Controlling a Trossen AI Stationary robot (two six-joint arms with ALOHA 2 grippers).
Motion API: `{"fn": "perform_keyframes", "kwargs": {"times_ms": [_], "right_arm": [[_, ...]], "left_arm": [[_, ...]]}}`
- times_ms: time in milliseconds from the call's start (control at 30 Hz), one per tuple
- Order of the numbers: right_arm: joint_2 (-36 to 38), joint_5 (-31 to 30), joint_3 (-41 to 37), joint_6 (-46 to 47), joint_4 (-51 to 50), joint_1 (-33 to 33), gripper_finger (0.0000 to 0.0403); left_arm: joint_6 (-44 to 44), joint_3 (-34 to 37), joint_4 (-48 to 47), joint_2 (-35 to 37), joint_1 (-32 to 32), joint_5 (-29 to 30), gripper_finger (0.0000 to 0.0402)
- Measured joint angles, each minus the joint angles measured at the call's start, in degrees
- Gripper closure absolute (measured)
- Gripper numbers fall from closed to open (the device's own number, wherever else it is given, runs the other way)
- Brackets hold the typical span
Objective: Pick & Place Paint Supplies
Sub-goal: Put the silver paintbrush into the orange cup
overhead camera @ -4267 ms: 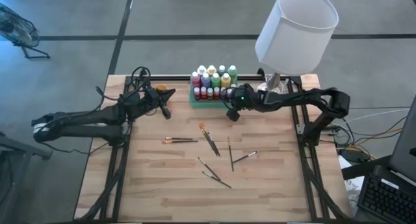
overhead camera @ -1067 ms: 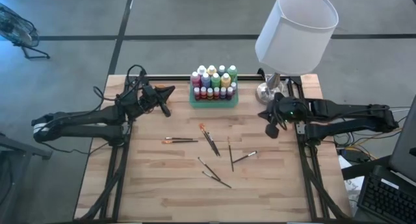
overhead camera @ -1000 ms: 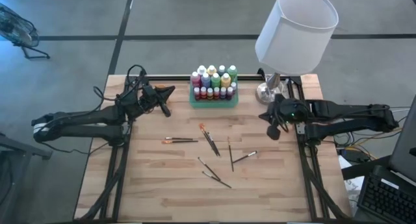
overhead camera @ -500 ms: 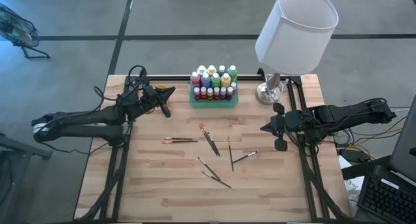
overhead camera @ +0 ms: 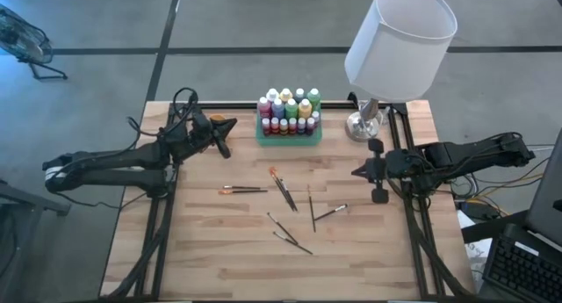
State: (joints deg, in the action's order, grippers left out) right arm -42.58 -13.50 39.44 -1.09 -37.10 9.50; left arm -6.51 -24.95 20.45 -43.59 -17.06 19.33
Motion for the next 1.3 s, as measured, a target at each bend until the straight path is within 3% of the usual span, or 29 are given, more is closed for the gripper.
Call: {"fn": "perform_keyframes", "kwargs": {"times_ms": [367,567,800,1300], "right_arm": [[-1.8,-0.1,-0.1,6.7,0.0,0.0,0.0387],[-5.1,-0.1,-0.1,8.8,0.1,0.0,0.0329],[-7.2,0.0,0.1,8.6,0.1,0.0,0.0257],[-12.5,3.5,-0.8,10.7,-3.8,0.0,0.0175]], "left_arm": [[-3.1,0.0,-2.5,0.0,0.0,-4.1,0.0396],[-6.8,0.0,-5.4,0.0,0.0,-8.4,0.0396],[-7.5,0.0,-6.4,0.0,0.0,-9.5,0.0396],[-5.5,0.0,-6.6,0.0,0.0,-9.4,0.0396]]}}
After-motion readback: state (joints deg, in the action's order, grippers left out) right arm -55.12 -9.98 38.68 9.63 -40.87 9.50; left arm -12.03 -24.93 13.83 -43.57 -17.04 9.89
